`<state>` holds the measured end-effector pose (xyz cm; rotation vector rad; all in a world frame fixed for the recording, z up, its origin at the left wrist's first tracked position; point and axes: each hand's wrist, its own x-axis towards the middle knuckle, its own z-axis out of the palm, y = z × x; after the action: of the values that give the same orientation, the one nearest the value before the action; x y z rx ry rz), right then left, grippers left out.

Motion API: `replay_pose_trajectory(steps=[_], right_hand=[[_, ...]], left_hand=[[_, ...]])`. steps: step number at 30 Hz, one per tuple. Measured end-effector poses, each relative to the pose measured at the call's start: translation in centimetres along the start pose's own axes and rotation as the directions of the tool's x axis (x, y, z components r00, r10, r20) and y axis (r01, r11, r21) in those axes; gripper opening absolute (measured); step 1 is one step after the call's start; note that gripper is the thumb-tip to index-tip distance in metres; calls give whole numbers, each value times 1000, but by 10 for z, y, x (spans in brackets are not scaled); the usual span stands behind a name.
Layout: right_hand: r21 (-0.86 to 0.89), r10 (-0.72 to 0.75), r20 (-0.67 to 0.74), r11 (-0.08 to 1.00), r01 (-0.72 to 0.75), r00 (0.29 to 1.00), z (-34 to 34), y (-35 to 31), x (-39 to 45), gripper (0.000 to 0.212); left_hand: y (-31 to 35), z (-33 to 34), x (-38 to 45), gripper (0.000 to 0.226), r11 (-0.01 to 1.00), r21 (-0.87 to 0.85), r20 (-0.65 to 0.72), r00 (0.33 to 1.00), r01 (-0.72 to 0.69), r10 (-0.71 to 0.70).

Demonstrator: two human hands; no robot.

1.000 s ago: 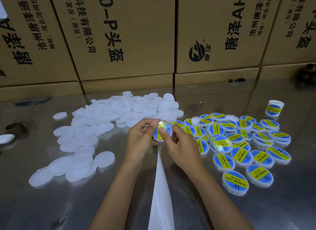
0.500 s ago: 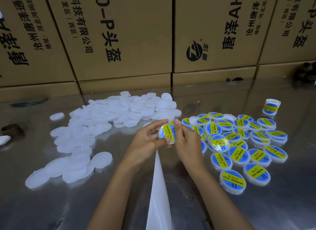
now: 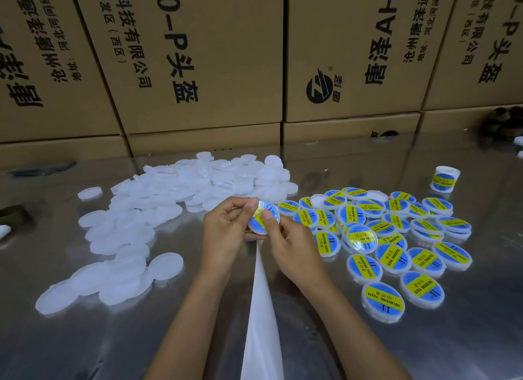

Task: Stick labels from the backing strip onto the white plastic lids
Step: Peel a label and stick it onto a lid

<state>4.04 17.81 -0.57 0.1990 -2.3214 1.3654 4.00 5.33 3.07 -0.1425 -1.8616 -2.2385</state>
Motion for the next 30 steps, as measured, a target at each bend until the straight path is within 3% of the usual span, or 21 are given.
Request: replay_pose_trajectory(steps=[5,9,12,18,24,27,30], right_hand=[[63,88,-138,995,-80,986,-6,3,8,58],[118,125,-99,987,-113,987,-7,4,8,59],[194,142,-72,973,-126,987,-8,2,8,58],[260,94,25,961,-97,995,-7,-4,6,55],[263,60,188,958,-109,980,-6,-7,3,45],[236,145,111,957,-168,983,-9,-8,4,44],[323,354,-21,887,-329,935,-14,-3,9,41]], left_hand=[[-3,3,0,22,998,62,153,988,29,-38],[-4,5,0,41,991,130,214,977,-30,2],[-4,4,0,42,988,139,203,979,-61,32],[-4,-2,3,20,981,171,46,995,-92,86],[-7,-5,6,17,985,167,-81,995,-49,63],[-8,-3,7,19,992,117,-110,992,-43,56],[-12,-7,11,22,990,138,-200,978,-25,52]])
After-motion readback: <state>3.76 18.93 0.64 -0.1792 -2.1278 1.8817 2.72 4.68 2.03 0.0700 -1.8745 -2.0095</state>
